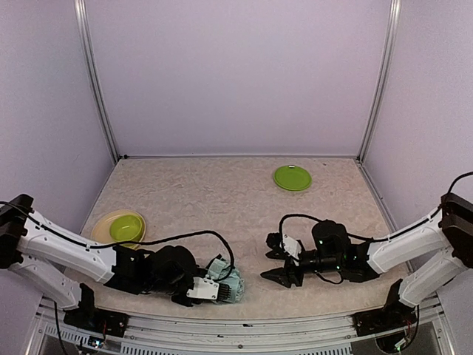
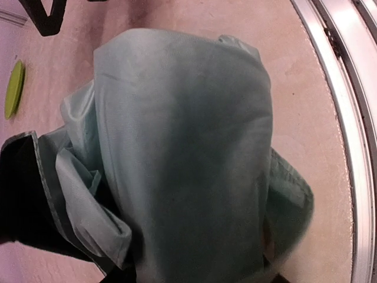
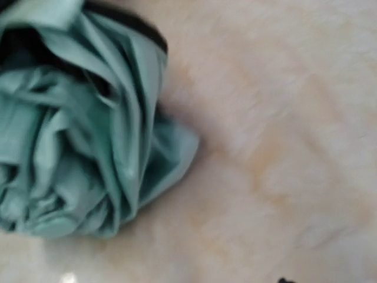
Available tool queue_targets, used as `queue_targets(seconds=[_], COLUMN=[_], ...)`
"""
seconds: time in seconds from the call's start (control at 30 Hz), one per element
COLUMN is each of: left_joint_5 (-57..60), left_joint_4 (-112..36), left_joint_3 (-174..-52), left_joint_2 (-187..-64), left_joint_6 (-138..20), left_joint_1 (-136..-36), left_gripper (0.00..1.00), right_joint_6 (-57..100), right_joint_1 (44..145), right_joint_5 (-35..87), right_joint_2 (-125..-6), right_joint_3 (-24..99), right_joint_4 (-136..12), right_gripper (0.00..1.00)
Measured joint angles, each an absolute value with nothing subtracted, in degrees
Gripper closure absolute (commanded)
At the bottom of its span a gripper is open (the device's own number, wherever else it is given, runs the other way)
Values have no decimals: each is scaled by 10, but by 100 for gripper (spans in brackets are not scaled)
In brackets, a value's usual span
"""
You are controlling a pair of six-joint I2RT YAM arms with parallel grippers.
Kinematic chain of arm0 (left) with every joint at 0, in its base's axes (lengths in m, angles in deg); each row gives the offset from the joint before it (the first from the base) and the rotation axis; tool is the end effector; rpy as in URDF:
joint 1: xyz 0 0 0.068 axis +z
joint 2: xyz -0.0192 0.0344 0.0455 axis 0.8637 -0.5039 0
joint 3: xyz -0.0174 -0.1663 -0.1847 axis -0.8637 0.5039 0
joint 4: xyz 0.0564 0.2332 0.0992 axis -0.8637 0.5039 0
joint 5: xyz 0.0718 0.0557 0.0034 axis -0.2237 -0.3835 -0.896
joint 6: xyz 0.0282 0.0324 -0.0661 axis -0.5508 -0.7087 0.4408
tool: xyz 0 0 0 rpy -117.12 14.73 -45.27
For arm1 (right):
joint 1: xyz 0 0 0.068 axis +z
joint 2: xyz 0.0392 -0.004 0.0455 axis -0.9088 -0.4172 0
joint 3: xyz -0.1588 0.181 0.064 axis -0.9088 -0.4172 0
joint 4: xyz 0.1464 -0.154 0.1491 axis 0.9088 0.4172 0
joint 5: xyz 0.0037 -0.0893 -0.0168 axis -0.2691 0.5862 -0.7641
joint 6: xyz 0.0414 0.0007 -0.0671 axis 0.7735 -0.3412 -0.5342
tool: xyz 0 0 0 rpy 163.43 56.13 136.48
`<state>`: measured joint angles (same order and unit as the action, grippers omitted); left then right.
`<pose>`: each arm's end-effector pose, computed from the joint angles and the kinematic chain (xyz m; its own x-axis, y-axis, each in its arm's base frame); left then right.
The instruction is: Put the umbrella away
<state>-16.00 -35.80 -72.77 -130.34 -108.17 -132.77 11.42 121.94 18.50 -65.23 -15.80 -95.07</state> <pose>0.0917 -0.2636 0.1036 0.3907 0.8014 -0.4529 0.8534 -0.1309 0.5046 0.1416 0.2479 0.1132 -0.1920 -0.3847 -0.9028 -0.9486 0.3086 0.0702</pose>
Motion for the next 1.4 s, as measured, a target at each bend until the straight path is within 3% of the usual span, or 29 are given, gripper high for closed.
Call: queue_targets(seconds=[0.33, 0.53, 0.63, 0.97, 1.13, 1.2, 1.23, 1.27, 1.33, 1.4], left_joint_5=[-120, -120, -120, -120, -120, -120, -120, -121, -122, -124], left_joint_4=[-348, -350, -350, -354, -355, -354, -354, -354, -354, -353], left_joint_3=[-752, -752, -761, -773, -777, -777, -777, -777, -777, -777], left_joint_2=[-1359, -1361, -1370, -1384, -1389, -1390, -1390, -1390, -1390, -1390], left_joint_6=[-1065, -1065, -1065, -1065, -1067, -1068, -1069, -1070, -1071, -1071], left_joint_1=[-1308, -1308, -1309, -1312, -1312, -1312, -1312, -1312, -1313, -1314], left_gripper=[100, 100, 100, 100, 100, 100, 100, 95, 67, 40], right_joint_6=[109, 164, 170, 160, 159, 163, 165, 166, 165, 165], right_joint_1=[1270, 1263, 1263, 1265, 1269, 1270, 1270, 1271, 1272, 1274], right_joint_5=[194, 157, 129, 69, 54, 48, 44, 40, 31, 32], right_joint_2=[-651, -614, -649, -820, -873, -891, -897, -902, -909, -910], right_joint_3=[-167, -171, -152, -50, -45, -45, -45, -44, -41, -39], right_joint_4=[-986, -1029, -1032, -1018, -1037, -1053, -1061, -1067, -1075, -1077], right_gripper=[35, 27, 13, 11, 16, 26, 36, 46, 65, 74])
